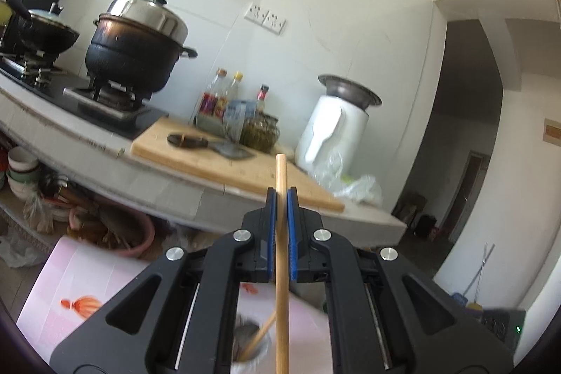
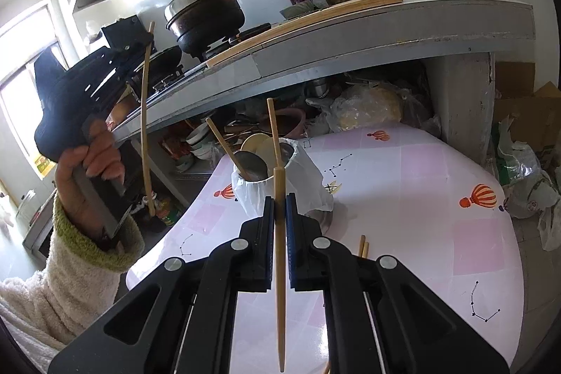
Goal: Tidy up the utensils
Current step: 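Lift both held chopsticks up and carry them over the steel holder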
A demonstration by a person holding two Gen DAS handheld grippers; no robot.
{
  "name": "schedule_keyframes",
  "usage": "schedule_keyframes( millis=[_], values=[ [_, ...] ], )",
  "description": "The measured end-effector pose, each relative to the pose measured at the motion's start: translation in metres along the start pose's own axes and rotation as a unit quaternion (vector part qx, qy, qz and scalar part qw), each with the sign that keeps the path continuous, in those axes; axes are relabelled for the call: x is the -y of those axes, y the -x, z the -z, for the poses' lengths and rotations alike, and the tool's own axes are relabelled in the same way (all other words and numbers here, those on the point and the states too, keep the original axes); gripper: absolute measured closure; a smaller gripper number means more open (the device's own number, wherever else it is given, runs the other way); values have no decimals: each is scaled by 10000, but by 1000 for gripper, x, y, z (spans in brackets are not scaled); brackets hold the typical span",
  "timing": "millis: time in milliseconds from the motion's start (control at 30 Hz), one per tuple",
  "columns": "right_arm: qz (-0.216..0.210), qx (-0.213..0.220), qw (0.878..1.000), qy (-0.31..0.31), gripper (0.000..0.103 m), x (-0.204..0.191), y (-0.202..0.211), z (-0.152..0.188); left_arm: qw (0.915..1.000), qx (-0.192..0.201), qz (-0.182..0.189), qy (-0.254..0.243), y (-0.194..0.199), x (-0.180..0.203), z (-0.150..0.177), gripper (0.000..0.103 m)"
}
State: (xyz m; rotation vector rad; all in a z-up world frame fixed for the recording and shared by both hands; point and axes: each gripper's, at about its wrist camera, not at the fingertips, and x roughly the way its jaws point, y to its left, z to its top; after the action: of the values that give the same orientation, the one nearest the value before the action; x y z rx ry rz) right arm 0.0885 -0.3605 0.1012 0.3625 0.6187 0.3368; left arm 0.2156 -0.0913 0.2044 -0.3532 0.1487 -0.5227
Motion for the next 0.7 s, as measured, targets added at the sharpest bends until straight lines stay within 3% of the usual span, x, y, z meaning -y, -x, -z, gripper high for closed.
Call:
schedule_keyframes(
  millis=[167, 433, 700],
  values=[
    [-86, -45, 9999, -111, 96, 9, -9, -3, 9998, 165, -107, 35, -48, -2, -1, 98],
    [-158, -92, 9996, -224, 96, 22, -18, -7, 9995, 98, -268, -136, -105, -8, 27, 97],
    [-189, -126, 9993, -291, 96, 31, -23, -9, 9978, -12, -548, -376, -125, -18, 48, 97]
  ],
)
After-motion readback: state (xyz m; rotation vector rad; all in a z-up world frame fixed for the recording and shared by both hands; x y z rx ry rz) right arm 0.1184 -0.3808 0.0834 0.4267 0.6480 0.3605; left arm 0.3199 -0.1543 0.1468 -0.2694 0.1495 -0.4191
